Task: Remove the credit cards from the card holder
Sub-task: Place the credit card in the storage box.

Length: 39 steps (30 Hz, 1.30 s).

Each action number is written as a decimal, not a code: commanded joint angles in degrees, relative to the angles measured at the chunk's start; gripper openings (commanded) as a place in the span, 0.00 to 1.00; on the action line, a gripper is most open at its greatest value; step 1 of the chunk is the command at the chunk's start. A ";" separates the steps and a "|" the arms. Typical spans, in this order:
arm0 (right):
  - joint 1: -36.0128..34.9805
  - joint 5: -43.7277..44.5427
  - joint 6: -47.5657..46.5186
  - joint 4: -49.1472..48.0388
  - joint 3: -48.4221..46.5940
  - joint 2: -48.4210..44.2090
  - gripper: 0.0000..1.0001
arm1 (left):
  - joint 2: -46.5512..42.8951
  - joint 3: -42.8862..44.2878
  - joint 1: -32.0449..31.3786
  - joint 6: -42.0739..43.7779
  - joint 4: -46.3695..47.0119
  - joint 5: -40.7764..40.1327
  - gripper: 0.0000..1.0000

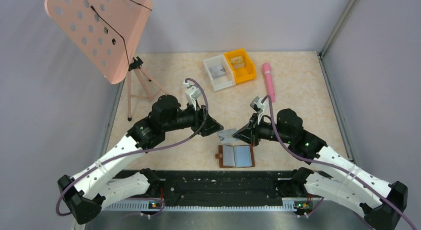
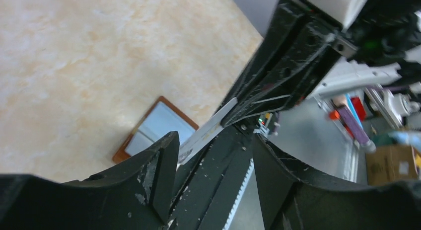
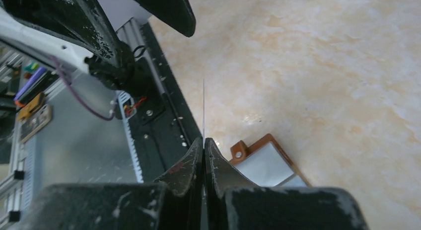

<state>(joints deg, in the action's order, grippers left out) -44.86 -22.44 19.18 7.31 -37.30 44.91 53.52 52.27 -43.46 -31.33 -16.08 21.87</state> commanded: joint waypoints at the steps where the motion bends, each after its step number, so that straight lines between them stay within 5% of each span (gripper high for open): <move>1: 0.44 -11.37 0.01 -0.38 -3.32 -1.34 0.00 | 2.66 4.50 0.19 5.68 0.11 18.84 0.60; 10: 0.47 -20.45 4.62 -6.81 -4.32 3.70 0.00 | 5.95 4.41 0.13 5.18 -0.28 23.70 0.56; 21: 0.51 -20.65 5.47 -10.43 -2.47 4.72 0.00 | 8.70 2.11 0.13 3.77 1.80 23.51 0.44; 23: 0.55 -20.89 5.52 -10.62 -2.58 5.41 0.00 | 9.39 2.11 0.13 3.12 2.98 25.08 0.30; 25: 0.56 -20.84 5.52 -10.82 -2.69 5.82 0.00 | 9.98 2.22 0.13 2.43 3.29 25.46 0.04; 26: 0.55 -20.28 5.75 -10.83 -2.75 5.92 0.00 | 10.17 2.22 0.13 2.09 3.33 24.59 0.00; 28: 0.71 -17.23 6.80 -10.20 -2.94 5.70 0.07 | 10.30 2.22 0.26 0.80 3.29 21.98 0.00; 34: 1.18 0.29 16.67 -16.94 4.10 -0.80 0.57 | 9.01 -2.28 1.77 -14.22 13.07 10.42 0.00; 39: 1.18 5.17 25.58 -32.89 14.84 -6.45 0.66 | 7.10 -13.54 2.15 -30.96 36.75 2.22 0.00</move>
<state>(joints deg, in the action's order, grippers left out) -43.99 -24.43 35.81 -11.11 -27.73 41.45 62.67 45.95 -41.69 -46.61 -1.37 33.56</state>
